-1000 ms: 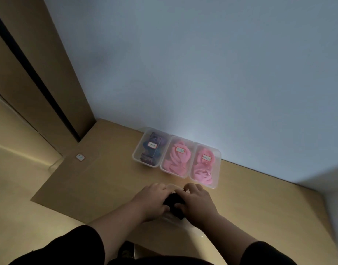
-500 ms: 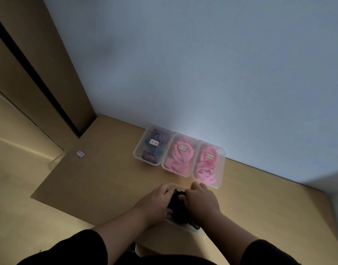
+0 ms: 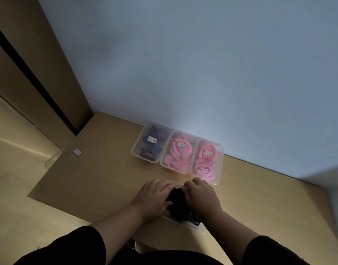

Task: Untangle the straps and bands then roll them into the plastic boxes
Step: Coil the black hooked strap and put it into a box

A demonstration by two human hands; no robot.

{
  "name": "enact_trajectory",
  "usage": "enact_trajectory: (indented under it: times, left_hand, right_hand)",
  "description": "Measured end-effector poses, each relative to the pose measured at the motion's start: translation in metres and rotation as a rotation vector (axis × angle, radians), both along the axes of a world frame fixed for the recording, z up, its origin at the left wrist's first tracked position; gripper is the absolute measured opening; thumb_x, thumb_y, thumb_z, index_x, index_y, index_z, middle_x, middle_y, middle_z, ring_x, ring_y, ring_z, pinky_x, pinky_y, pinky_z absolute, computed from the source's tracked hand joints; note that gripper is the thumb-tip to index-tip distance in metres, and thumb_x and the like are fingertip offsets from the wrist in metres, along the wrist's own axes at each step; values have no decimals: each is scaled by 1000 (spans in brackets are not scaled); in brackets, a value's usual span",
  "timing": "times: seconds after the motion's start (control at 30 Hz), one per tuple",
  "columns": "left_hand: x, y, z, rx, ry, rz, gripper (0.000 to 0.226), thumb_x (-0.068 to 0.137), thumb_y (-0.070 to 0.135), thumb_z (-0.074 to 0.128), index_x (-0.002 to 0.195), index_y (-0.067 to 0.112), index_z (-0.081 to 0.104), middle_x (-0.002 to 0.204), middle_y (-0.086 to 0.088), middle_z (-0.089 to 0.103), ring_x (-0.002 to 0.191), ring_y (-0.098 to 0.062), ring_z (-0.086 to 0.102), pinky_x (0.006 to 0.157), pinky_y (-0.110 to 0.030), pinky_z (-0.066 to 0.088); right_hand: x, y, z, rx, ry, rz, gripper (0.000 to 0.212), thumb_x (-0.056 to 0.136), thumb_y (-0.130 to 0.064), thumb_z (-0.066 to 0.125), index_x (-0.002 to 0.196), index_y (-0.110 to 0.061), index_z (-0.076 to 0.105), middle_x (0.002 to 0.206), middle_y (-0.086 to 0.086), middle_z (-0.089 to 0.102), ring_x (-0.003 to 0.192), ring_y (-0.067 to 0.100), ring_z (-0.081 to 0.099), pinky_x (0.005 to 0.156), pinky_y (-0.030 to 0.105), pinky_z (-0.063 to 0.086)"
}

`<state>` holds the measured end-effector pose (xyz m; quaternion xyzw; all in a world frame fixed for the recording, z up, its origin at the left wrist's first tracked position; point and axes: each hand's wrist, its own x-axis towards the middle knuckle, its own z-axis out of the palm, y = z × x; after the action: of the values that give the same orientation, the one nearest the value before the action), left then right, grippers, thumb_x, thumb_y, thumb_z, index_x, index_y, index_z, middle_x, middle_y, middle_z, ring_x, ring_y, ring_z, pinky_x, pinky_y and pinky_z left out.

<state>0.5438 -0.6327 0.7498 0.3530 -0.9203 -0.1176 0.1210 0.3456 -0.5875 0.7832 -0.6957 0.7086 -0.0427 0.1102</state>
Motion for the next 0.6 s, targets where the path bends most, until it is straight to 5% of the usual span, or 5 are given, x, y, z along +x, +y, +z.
enact_trajectory:
  times: [0.13, 0.43, 0.6]
  left_hand:
    - [17, -11, 10, -25, 80, 36, 46, 81, 47, 49, 116, 21, 60, 109, 1, 63, 96, -19, 53, 84, -29, 51]
    - [92, -35, 18, 72, -8, 119, 46, 84, 42, 49, 116, 16, 69, 114, -2, 68, 104, -21, 64, 97, -31, 50]
    - [152, -50, 25, 89, -32, 223, 46, 85, 42, 47, 112, 15, 72, 110, -2, 70, 101, -21, 67, 89, -33, 56]
  right_hand:
    - [-2, -14, 25, -44, -97, -52, 29, 103, -33, 48, 93, -14, 68, 88, 3, 62, 82, 24, 57, 70, 35, 46]
    - [76, -72, 56, -72, -37, 203, 29, 102, -35, 44, 93, -17, 65, 90, 0, 62, 84, 20, 58, 67, 34, 49]
    - [136, -105, 61, -27, -66, 283, 29, 104, -33, 42, 108, -18, 66, 104, 0, 64, 97, 21, 61, 78, 30, 48]
